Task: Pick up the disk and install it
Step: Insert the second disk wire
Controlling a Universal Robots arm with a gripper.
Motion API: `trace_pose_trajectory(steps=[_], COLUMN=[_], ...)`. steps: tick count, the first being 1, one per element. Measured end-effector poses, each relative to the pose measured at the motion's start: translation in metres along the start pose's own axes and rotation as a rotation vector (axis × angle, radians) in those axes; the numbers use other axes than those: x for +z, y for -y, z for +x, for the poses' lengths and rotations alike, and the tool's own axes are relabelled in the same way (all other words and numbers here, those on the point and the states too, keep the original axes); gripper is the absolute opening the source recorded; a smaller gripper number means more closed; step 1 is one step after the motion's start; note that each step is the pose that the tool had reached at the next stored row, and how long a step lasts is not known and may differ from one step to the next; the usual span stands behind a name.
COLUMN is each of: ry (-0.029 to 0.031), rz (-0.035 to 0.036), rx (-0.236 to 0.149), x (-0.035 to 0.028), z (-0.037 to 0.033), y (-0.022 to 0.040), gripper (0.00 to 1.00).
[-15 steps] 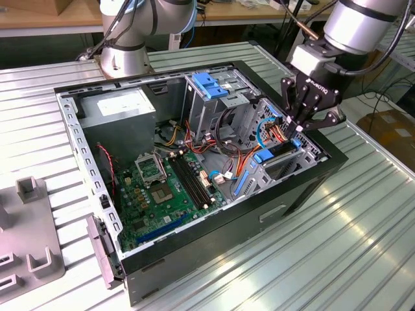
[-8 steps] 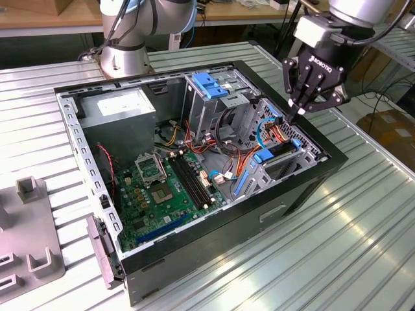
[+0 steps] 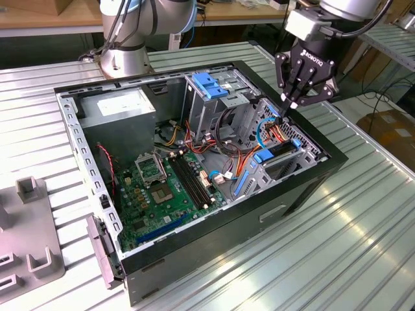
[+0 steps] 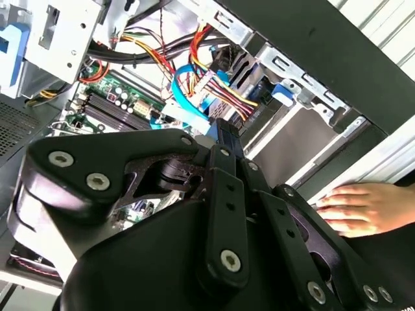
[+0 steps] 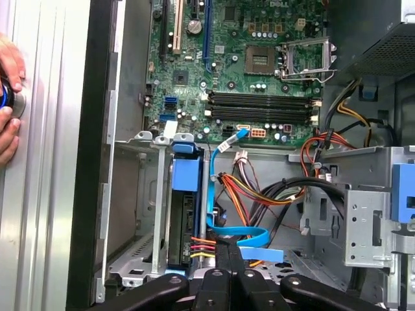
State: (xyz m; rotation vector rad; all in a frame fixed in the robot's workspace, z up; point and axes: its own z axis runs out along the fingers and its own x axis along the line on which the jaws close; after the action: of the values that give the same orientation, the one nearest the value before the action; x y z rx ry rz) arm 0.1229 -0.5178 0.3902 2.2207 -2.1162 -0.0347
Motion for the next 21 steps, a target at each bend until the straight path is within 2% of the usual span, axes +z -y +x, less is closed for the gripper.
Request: trace_pose_trajectory(steps=[2,3,4,5,6,8,9,11,12,15,18,21], ry=[-0.0001,-0.0001,-0.002,-0.0034,-0.0041,-0.0097,-0.0153,-0.0329,-0.0574,-0.0775,-0.0787,-0.0785], rz=[0.0,0.0,-0.0001,-0.0001,-0.0001,-0.0002,-0.0005,-0.0013,-0.0025,-0.0033,-0.0033,-0.0033], rx=[0.0,0.0,0.0,0.0,0.0,0.0,0.0,0.001,0.002,0.0,0.0,0.0], x=[-0.0001,-0.0002,-0.0003,-0.0002,0.0006,0.0019,0.0021,0.0021,0.0023,0.0029,0.0043,0.0057], z=[-0.0021,-0.0043,-0.007,-0.0091,-0.0119,-0.0128,-0.0128,-0.0128,-0.0128,-0.0134,-0.0185,-0.0204], y=[-0.0006,-0.0006,-0.0005,-0.0009,-0.0014,-0.0032,-0.0036,-0.0037,-0.0037,-0.0036,-0.0033,-0.0031], gripper=[0.11,0.17,0.24,0.24,0.3,0.3,0.3,0.3,0.3,0.3,0.3,0.3])
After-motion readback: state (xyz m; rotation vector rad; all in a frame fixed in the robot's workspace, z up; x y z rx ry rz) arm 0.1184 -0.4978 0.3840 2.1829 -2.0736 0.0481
